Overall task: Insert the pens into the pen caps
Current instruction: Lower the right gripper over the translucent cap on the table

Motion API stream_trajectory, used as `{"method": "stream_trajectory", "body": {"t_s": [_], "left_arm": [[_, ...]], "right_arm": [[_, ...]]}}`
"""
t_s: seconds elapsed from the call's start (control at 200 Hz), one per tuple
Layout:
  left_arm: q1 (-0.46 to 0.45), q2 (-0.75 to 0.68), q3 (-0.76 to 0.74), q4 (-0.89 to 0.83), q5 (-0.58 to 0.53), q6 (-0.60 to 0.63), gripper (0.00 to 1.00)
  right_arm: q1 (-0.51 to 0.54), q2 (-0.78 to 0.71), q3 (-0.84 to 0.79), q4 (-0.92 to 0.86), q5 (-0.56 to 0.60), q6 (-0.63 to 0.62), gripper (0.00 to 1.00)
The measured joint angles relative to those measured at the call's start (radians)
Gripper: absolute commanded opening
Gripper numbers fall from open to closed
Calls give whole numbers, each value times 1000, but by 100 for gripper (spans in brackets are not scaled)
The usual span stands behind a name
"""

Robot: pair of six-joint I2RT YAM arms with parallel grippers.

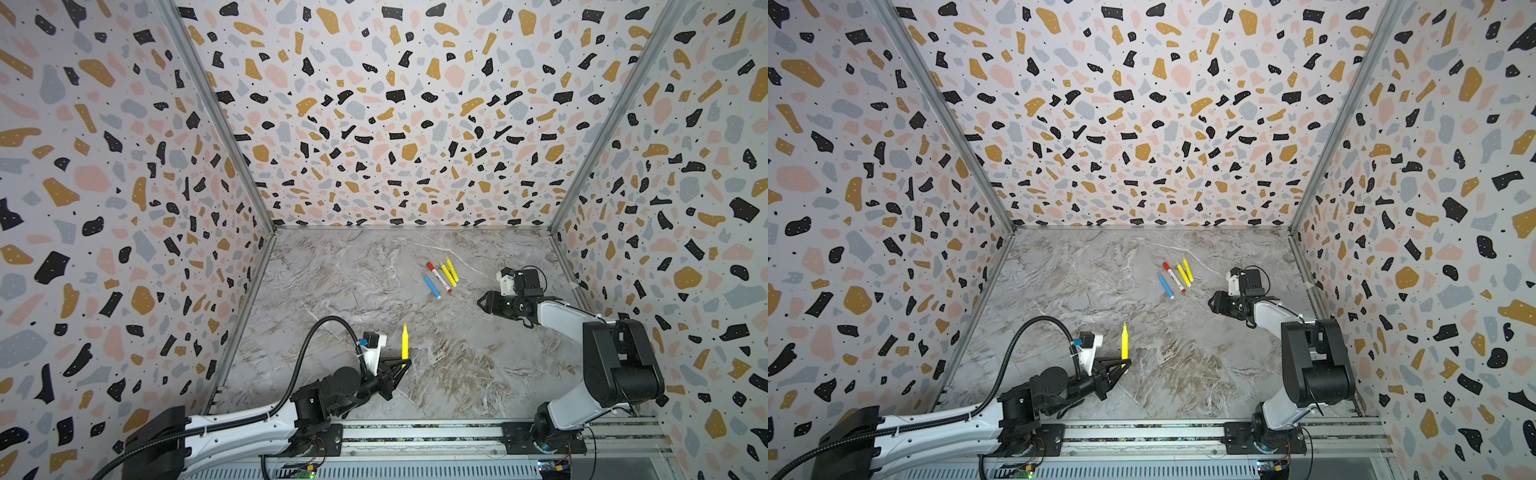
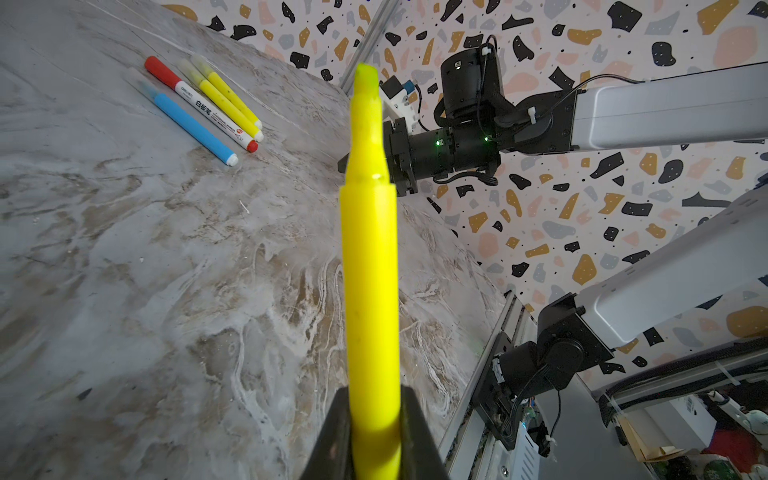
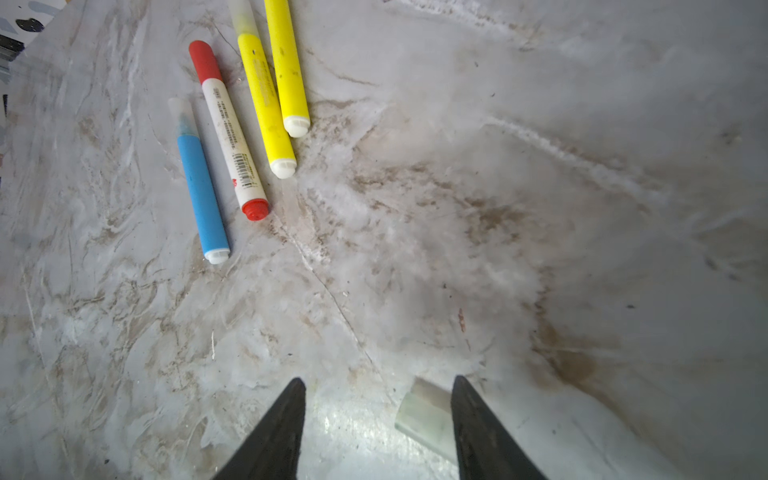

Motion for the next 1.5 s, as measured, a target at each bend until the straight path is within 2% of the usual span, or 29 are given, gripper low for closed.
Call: {"method": "stream_trajectory", "body": {"t_s": [0.786, 0.921, 1.176, 1.292, 1.502], "left_arm": [[0, -23, -10, -38, -19, 0, 0], [0, -27, -10, -48, -23, 0, 0], [0, -32, -10, -53, -31, 0, 0], [0, -46, -10, -61, -31, 0, 0], [0, -106, -10, -97, -39, 0, 0]], "right_arm": [[5, -13, -109, 66, -19, 2, 55], [43, -60, -152, 63, -22, 29, 55], [184, -195, -254, 71, -26, 127, 55], [194, -209, -209, 39, -8, 127, 56], [158, -166, 18, -30, 27, 60, 56]]}}
